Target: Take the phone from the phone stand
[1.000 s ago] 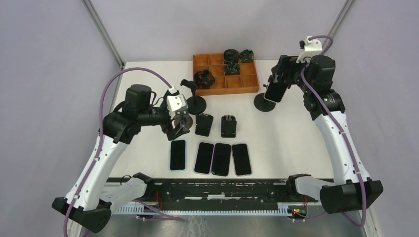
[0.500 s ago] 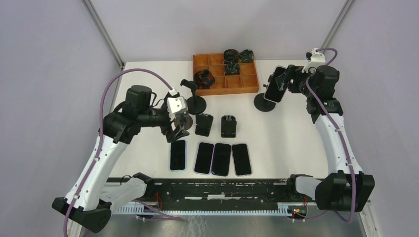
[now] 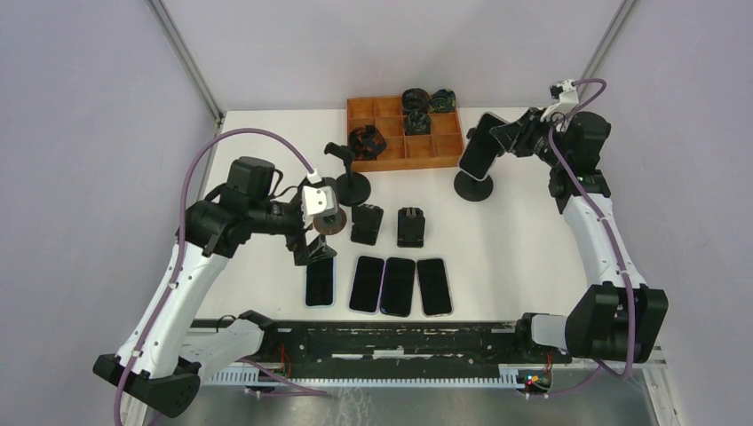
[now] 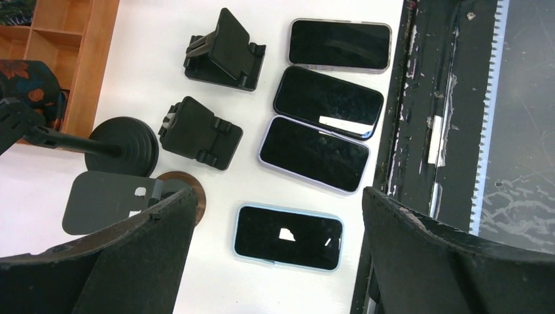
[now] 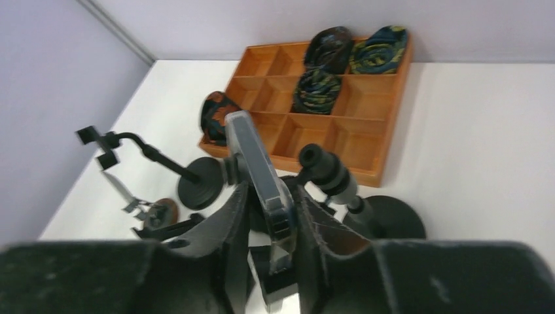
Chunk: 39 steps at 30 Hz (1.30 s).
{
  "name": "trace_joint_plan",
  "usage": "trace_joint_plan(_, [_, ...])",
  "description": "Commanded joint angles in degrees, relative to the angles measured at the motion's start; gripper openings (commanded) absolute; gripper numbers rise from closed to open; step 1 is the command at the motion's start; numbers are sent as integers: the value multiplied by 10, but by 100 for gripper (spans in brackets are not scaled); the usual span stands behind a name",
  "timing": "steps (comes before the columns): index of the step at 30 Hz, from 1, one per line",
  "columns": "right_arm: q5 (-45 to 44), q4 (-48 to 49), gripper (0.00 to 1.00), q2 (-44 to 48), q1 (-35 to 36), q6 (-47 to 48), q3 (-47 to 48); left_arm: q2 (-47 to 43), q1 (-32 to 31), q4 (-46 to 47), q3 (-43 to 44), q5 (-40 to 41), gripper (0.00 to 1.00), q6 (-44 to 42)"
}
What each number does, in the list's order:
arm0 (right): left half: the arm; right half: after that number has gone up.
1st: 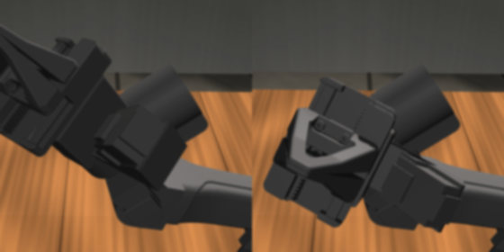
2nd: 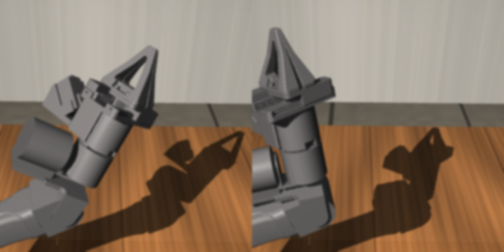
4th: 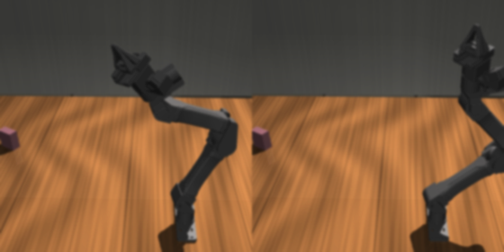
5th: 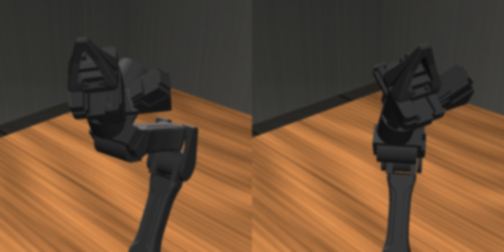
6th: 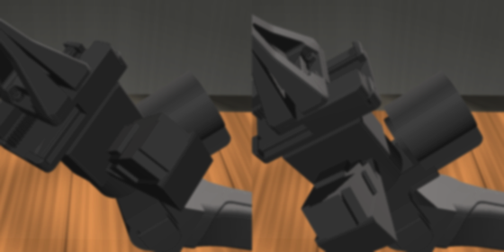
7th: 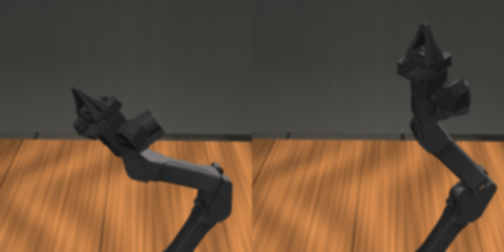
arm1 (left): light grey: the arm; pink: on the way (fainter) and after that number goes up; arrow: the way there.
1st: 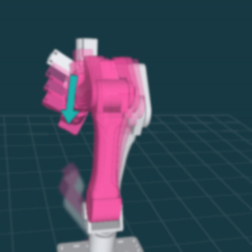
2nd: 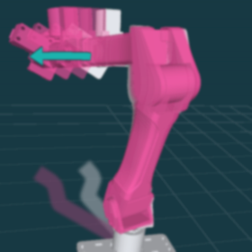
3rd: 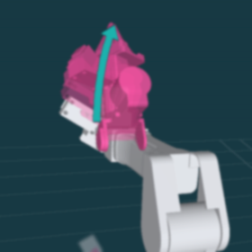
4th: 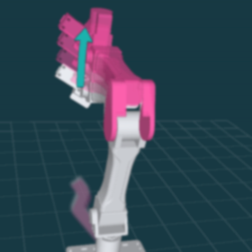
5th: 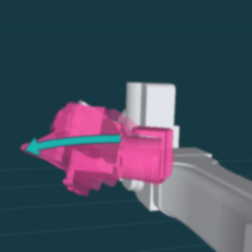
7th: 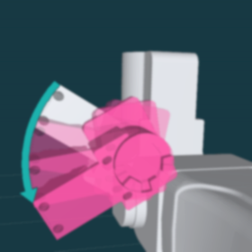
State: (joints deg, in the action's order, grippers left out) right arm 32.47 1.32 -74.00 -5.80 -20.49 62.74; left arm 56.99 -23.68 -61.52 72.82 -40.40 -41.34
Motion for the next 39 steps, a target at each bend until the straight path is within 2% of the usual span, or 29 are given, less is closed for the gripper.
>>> trace_joint_plan(1, [30, 51, 21, -1, -2, -30, -9, -2, 2, -14, 16, -25, 100, -44])
trace_joint_plan(6, [40, 66, 0, 9, -2, -60, 6, 1, 2, -11, 13, -33, 100, -55])
trace_joint_plan(12, [51, 121, 0, 40, -2, -122, 14, -8, 2, 51, -9, -59, 100, 29])
trace_joint_plan(20, [90, 181, 0, 62, -2, -279, 68, -41, 2, 185, -52, -120, 100, 177])
trace_joint_plan(27, [109, 214, 0, 108, 4, -359, 86, -29, 2, 251, -59, -155, 100, 229])
trace_joint_plan(29, [118, 249, 0, 121, 20, -401, 70, -21, 2, 265, -59, -161, 100, 232])
trace_joint_plan(32, [126, 357, 0, 129, 54, -500, 23, -6, 7, 293, -51, -156, 100, 207])
trace_joint_plan(33, [122, 389, 0, 128, 88, -527, 11, 2, 12, 303, -50, -152, 100, 207])
trace_joint_plan(39, [97, 384, 0, 109, 212, -522, 49, 57, 22, 291, 8, -190, 100, 182])
